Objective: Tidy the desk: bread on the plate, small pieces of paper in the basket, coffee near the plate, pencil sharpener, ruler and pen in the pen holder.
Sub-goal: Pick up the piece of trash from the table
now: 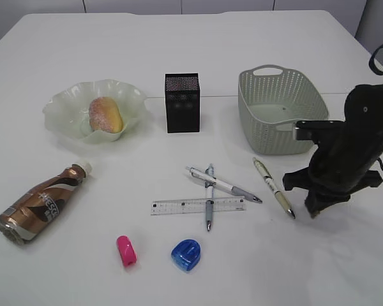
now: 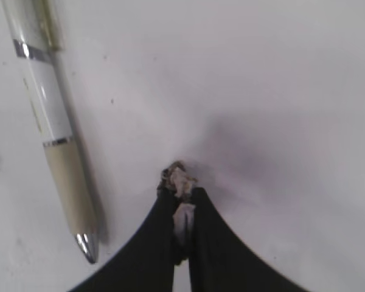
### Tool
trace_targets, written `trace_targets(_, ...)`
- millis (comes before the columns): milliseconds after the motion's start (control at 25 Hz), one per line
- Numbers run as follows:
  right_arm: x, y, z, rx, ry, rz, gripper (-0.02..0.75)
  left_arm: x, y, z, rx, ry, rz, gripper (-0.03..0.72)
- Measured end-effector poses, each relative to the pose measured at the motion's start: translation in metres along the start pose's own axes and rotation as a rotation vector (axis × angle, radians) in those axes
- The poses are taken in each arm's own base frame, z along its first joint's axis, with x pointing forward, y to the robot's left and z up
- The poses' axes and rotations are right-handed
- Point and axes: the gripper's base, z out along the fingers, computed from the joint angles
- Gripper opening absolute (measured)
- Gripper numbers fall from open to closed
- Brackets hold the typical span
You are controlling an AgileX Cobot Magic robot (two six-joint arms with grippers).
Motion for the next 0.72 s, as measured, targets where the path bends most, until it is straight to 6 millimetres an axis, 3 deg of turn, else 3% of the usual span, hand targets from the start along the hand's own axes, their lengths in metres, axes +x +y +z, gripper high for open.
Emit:
trace_targets(160, -0.003, 0.001, -0.013, 0.004, 0.065, -0.011, 0.035, 0.0, 0.0, 0.0, 0.0, 0.0, 0.0, 0.434)
trace_targets(480, -0.008, 0.004, -0.075, 0.0, 0.08, -0.025, 0.034, 0.0, 0.0, 0.0, 0.0, 0.0, 0.0, 0.433)
trace_targets(720, -0.041, 0.01, -0.127, -0.019, -0.061, -0.034, 0.033, 0.0, 0.0, 0.0, 0.0, 0.0, 0.0, 0.433)
